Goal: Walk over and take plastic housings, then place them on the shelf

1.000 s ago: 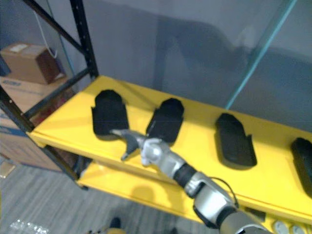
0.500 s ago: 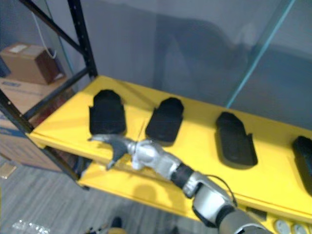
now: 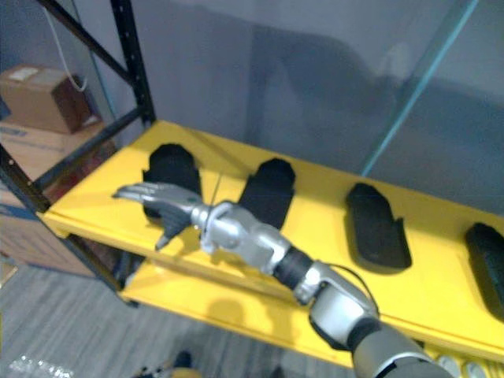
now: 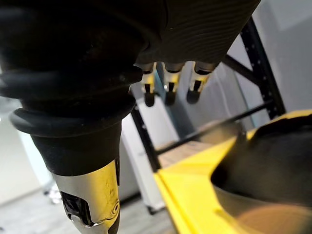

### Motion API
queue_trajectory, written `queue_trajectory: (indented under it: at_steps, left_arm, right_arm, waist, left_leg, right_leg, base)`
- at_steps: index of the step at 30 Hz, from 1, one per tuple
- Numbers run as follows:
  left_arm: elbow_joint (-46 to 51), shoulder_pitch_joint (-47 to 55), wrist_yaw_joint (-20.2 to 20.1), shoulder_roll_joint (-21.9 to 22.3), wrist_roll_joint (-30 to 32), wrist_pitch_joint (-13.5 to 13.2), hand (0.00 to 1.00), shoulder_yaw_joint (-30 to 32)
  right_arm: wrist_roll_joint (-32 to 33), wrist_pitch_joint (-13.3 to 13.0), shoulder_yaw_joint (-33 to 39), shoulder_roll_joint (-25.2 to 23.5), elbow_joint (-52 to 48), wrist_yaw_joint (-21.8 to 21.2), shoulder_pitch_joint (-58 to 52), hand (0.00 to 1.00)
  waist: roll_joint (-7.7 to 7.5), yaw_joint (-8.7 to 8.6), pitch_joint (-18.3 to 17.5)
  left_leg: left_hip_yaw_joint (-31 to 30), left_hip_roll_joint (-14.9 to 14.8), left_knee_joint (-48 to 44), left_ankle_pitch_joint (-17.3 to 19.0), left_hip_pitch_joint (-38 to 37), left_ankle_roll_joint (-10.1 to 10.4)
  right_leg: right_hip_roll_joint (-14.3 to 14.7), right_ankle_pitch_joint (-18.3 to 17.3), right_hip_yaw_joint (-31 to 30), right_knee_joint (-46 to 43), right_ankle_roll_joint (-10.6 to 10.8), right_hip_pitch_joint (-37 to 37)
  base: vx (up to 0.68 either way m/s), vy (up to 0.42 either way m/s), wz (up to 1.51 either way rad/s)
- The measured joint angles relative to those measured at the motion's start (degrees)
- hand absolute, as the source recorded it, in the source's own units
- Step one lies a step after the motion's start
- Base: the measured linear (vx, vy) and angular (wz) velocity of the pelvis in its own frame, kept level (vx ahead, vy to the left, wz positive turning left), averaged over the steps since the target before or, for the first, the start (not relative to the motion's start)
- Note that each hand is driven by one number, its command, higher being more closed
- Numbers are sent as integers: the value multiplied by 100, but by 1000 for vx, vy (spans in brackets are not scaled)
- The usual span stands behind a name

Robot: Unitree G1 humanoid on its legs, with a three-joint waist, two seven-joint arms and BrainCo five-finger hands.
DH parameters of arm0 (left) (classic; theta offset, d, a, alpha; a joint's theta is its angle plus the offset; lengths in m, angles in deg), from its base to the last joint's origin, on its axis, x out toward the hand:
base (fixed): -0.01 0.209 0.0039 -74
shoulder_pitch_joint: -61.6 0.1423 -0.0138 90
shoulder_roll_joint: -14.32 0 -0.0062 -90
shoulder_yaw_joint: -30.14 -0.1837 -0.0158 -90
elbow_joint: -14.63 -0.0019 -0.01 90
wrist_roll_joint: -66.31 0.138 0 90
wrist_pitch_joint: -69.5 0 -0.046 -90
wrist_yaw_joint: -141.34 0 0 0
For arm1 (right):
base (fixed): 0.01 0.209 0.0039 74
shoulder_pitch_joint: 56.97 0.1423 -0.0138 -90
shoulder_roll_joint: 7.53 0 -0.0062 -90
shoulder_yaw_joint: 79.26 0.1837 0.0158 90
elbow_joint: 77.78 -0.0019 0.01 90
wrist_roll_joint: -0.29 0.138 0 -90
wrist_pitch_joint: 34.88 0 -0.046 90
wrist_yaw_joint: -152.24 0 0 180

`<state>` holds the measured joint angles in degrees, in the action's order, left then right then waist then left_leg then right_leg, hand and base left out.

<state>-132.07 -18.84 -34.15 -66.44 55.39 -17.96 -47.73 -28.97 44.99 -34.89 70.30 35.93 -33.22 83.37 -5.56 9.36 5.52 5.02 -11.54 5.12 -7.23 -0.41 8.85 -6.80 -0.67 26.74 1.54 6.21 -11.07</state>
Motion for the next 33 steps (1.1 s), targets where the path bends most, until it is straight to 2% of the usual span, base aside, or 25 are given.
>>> queue_trajectory:
  at_steps: [2,6,10,15,18,21,24,27,31,33]
  left_arm:
    - [5,0,40,1,0,9,0,-2]
    - [51,1,89,-1,-15,9,0,0]
    - [61,15,91,0,-48,14,0,1]
    - [234,11,92,24,-50,-11,0,-190]
    - [416,-9,91,43,-228,-129,0,-312]
    - [620,-12,83,47,-280,-129,0,-449]
    - [641,-6,75,56,-278,-115,0,-454]
    - [644,24,33,64,-261,-112,0,-451]
    - [646,150,30,61,-245,-111,0,-438]
    - [637,194,14,65,-237,-112,0,-428]
  right_arm:
    - [-156,146,0,-48,78,-68,1,0]
    - [-459,820,-2,-181,438,-89,135,0]
    - [-538,1229,185,-241,620,-38,191,0]
    - [-635,1717,430,-244,697,280,214,0]
    - [-824,1981,722,-235,718,526,218,0]
    - [-868,2264,957,-194,931,538,328,0]
    - [-862,2377,962,-143,1163,519,419,0]
    - [-842,2357,963,-121,1251,491,444,0]
    - [-744,2097,949,-109,1326,272,445,0]
    - [-723,1924,909,-101,1313,175,446,0]
  waist:
    - [4,51,3]
    - [11,141,134]
    - [27,260,231]
    - [170,278,474]
    - [239,285,552]
    - [313,327,653]
    - [295,484,667]
    - [296,504,668]
    - [315,510,699]
    - [333,505,710]
  left_leg:
    - [-10,2,0,0,9,0]
    - [-145,18,0,-6,39,1]
    - [-181,27,0,-7,47,4]
    - [-353,68,0,-59,156,29]
    - [-652,147,0,-133,346,17]
    - [-928,215,0,-193,463,9]
    - [-976,238,-1,-198,497,7]
    - [-1060,277,-1,-219,536,-12]
    - [-1007,291,1,-150,392,-111]
    - [-681,214,0,-158,332,-148]
  right_leg:
    - [1,-6,9,1,-9,1]
    - [-2,-33,146,0,11,-70]
    - [-2,-50,184,-5,28,-93]
    - [0,-68,353,-29,42,-95]
    - [-7,-115,648,-57,70,-102]
    - [-19,-200,933,-144,96,-121]
    - [-32,-240,960,-194,73,-118]
    - [-52,-274,996,-222,86,-133]
    - [-91,-330,1005,-263,119,-296]
    - [-92,-356,1003,-272,105,-347]
  base:
    - [0,0,3]
    - [-2,-6,16]
    - [8,-17,8]
    - [1,-17,17]
    - [1,-18,43]
    - [1,-18,48]
    - [6,-5,18]
    - [-7,6,16]
    - [-28,6,2]
    - [-49,12,2]
